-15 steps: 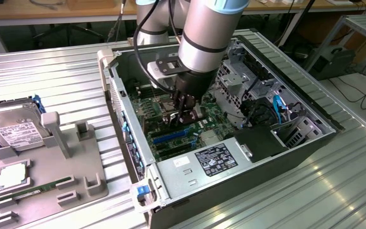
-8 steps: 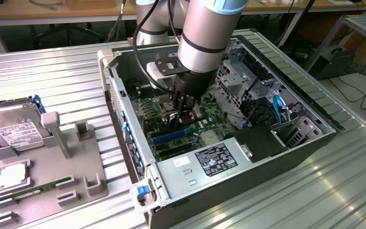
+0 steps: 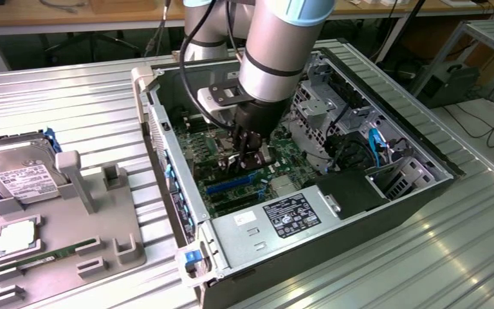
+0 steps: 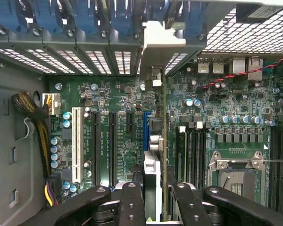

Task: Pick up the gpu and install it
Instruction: 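Insert the gpu into the slot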

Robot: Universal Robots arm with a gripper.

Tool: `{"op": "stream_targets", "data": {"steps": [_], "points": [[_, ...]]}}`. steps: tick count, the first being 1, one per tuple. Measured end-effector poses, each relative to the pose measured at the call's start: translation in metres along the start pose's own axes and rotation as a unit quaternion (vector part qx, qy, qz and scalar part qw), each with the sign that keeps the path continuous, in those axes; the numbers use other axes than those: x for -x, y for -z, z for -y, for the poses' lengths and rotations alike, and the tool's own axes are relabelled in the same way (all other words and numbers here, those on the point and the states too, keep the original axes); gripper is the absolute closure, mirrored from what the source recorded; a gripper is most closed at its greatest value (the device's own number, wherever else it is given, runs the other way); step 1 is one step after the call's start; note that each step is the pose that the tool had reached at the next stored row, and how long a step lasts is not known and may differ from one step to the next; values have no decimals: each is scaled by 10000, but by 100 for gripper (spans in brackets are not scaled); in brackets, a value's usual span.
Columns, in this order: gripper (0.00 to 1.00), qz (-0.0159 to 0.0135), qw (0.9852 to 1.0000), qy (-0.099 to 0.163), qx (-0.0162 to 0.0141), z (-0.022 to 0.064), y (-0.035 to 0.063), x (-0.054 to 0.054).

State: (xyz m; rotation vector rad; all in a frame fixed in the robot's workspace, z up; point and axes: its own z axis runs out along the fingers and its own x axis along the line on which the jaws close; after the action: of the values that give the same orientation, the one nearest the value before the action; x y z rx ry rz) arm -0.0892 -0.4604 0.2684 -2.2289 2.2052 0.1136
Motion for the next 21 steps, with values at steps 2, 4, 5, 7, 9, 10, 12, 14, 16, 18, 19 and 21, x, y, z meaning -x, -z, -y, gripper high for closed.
{"op": "stream_targets", "data": {"steps": [2, 4, 5, 7, 9, 10, 12, 14, 16, 18, 19, 21], "points": [[72, 2, 10000, 0, -1, -4, -6, 0], [72, 2, 10000, 0, -1, -28, -12, 0], [72, 2, 10000, 0, -1, -35, -15, 0], [72, 1, 10000, 0, -1, -43, -21, -1], [72, 1, 10000, 1, 0, -46, -29, -1], [72, 1, 10000, 1, 0, -46, -29, -1], [72, 2, 10000, 0, -1, -46, -31, -1], [72, 2, 10000, 1, -1, -46, -31, -1], [72, 2, 10000, 1, -1, -46, -31, -1], [72, 1, 10000, 0, -1, -46, -31, -1], [72, 2, 10000, 0, -1, -47, -31, -1], [72, 2, 10000, 0, -1, -47, -32, -2]]}}
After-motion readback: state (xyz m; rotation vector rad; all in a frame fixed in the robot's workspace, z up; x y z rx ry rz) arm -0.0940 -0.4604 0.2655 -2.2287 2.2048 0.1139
